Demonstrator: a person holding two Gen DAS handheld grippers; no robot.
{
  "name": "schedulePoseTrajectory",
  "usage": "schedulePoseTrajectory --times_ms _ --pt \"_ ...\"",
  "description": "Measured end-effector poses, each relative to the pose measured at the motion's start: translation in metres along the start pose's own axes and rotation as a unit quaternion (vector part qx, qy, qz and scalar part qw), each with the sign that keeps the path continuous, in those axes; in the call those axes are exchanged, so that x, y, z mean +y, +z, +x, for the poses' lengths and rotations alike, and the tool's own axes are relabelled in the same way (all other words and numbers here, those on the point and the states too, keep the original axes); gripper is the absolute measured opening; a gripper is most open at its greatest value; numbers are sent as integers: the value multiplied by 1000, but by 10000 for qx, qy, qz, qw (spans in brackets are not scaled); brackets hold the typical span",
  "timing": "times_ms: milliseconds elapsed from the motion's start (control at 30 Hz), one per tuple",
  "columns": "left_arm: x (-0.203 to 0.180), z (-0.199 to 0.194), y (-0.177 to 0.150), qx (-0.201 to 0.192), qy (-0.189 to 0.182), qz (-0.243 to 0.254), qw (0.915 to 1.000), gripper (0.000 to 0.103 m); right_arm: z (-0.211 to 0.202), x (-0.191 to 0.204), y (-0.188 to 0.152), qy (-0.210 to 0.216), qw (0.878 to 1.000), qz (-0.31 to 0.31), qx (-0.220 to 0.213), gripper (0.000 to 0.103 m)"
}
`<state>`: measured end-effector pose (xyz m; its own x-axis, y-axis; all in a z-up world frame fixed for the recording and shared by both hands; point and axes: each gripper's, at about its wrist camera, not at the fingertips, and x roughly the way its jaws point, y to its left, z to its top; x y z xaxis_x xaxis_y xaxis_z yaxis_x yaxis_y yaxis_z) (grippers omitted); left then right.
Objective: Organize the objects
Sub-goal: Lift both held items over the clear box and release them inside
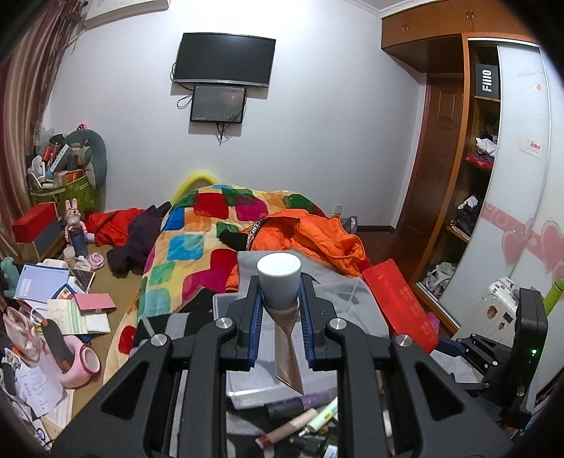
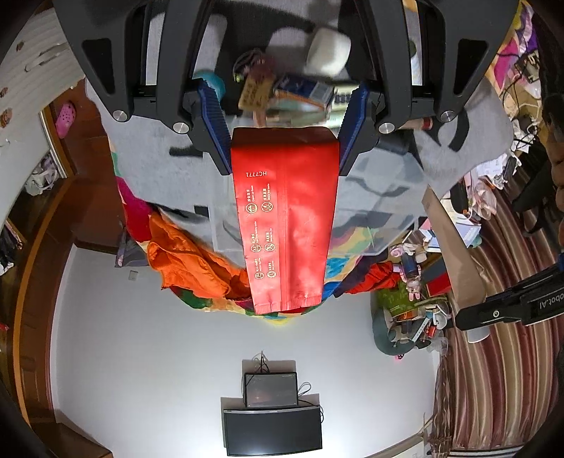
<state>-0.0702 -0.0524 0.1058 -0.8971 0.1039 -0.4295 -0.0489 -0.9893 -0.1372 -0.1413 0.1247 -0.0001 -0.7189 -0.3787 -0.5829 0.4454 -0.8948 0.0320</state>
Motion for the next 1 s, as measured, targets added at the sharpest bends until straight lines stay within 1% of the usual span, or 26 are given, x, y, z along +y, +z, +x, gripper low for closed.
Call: schedulePoseTrajectory --times_ms 133,233,333,567,767,1000 --pt "-3 16 6 -10 94 20 10000 19 12 -1 12 -30 10000 -6 3 54" --pt "-4 31 8 82 69 -6 9999 19 22 -3 18 -60 10000 -1 19 54" --pt "-6 45 9 95 133 -4 9999 19 31 -3 23 -87 10000 2 45 54" --pt "-9 74 8 213 -170 -227 9994 19 60 -4 30 -121 9996 0 270 54" --pt "-8 102 -2 533 -489 -458 9963 19 84 -3 26 -96 9983 -10 570 54" --pt "0 125 -19 898 -579 -601 9925 19 101 -1 23 -60 9968 -85 797 54"
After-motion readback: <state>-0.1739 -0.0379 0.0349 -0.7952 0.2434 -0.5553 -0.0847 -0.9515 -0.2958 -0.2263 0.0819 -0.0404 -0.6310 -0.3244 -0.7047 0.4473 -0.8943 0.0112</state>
